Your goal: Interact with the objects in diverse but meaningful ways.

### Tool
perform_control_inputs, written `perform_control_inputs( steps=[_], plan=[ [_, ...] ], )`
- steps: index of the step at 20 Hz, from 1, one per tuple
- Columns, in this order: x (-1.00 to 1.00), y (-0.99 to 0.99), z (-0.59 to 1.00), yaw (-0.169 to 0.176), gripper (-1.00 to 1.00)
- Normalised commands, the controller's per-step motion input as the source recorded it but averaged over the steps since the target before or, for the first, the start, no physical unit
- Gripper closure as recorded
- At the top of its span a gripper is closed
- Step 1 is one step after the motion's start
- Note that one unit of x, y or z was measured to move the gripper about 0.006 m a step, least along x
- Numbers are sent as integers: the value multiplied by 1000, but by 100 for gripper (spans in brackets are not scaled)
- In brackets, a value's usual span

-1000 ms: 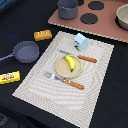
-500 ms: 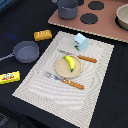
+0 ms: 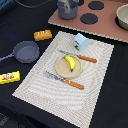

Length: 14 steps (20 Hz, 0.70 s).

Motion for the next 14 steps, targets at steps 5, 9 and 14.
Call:
perform_control_inputs(
  steps=[5,9,14],
  plan=[
    [517,-189,-193,28,-100],
    [294,-211,-142,90,-100],
    [228,-144,-154,123,-100]
  ],
)
